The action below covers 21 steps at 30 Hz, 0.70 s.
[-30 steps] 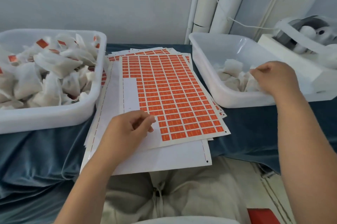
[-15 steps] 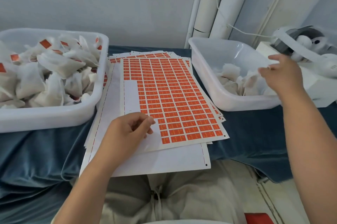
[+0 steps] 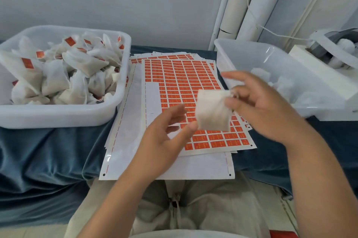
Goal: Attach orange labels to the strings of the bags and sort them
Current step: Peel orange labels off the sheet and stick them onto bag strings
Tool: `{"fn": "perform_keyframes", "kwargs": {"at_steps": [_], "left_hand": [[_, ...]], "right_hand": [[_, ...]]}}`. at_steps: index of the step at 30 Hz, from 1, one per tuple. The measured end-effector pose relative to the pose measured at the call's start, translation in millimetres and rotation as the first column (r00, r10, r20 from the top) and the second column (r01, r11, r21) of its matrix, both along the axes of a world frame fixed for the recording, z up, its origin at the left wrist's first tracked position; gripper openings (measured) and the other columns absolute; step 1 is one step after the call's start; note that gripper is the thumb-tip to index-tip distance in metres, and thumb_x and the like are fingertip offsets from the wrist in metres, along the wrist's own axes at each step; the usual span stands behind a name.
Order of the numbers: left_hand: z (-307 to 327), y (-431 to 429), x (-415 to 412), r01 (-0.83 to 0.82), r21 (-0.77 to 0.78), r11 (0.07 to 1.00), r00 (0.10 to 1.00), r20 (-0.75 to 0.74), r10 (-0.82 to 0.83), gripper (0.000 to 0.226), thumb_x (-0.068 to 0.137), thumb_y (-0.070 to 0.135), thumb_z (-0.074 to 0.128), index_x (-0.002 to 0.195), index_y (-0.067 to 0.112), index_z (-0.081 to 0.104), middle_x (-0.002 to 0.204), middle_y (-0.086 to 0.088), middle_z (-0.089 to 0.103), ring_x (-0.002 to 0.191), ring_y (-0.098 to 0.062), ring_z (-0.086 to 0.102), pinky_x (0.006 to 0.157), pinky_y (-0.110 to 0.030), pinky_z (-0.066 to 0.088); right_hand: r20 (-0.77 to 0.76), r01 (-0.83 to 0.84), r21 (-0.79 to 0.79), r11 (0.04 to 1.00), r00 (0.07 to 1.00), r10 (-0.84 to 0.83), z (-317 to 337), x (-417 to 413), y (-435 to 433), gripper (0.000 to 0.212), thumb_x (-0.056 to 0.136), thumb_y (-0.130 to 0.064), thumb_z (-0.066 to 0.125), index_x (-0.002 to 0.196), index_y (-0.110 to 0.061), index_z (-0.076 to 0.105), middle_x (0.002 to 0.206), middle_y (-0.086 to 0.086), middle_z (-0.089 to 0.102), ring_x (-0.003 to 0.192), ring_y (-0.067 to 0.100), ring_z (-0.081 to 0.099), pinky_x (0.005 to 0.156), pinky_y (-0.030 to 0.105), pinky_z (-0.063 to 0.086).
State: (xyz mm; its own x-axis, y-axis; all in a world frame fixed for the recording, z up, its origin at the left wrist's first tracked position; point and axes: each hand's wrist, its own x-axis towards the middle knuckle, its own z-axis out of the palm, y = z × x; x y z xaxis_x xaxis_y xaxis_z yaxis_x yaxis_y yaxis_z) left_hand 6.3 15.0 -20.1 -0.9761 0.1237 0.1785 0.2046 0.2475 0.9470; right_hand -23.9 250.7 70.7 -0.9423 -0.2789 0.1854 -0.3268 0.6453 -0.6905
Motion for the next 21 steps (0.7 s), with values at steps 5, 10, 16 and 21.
{"fn": "perform_keyframes", "kwargs": {"at_steps": [5,10,16,21], "left_hand": [[4.1,5.8,6.3,0.061,0.307,0.95,0.98,0.161,-0.115,0.039,0.093,0.061,0.065,0.12,0.035,0.077,0.12,0.013,0.076,0.113,-0.008,0.07,0.088,-0.026,0.058],[-2.7,6.2,1.3,-0.106,0.551,0.828,0.961,0.27,-0.057,0.027,0.08,0.038,0.087,0.105,0.031,0.078,0.117,0.003,0.078,0.108,-0.02,0.075,0.086,-0.036,0.06],[-3.2,-0.3,0.2,-0.128,0.454,0.882,0.972,0.234,0.021,0.039,0.076,0.053,0.082,0.113,0.041,0.077,0.121,0.01,0.075,0.112,-0.02,0.072,0.093,-0.044,0.063],[4.5,-2.4,3.3,0.066,0.319,0.945,0.965,0.221,-0.141,0.028,0.096,0.054,0.067,0.122,0.045,0.076,0.126,0.016,0.074,0.116,-0.009,0.068,0.1,-0.043,0.055]], "right_hand": [[0.074,-0.132,-0.106,0.986,0.987,0.14,-29.6,14.9,-27.9,0.049,0.095,-0.049,0.064,0.135,-0.067,0.043,0.121,-0.032,0.071,0.113,-0.006,0.068,0.086,0.017,0.059],[0.089,-0.057,-0.147,0.987,0.994,0.07,-40.4,12.4,-28.0,0.029,0.097,-0.04,0.072,0.122,-0.053,0.064,0.109,-0.028,0.076,0.103,-0.004,0.072,0.087,0.029,0.058],[0.061,-0.042,-0.214,0.976,0.997,0.056,-40.9,14.4,-36.5,0.014,0.103,-0.033,0.063,0.102,-0.037,0.076,0.098,-0.019,0.079,0.093,0.002,0.076,0.086,0.02,0.06],[0.009,0.002,-0.268,0.963,1.0,0.0,-45.4,18.9,-47.1,0.015,0.104,-0.031,0.063,0.101,-0.035,0.077,0.094,-0.018,0.079,0.089,0.003,0.076,0.078,0.01,0.055]]}}
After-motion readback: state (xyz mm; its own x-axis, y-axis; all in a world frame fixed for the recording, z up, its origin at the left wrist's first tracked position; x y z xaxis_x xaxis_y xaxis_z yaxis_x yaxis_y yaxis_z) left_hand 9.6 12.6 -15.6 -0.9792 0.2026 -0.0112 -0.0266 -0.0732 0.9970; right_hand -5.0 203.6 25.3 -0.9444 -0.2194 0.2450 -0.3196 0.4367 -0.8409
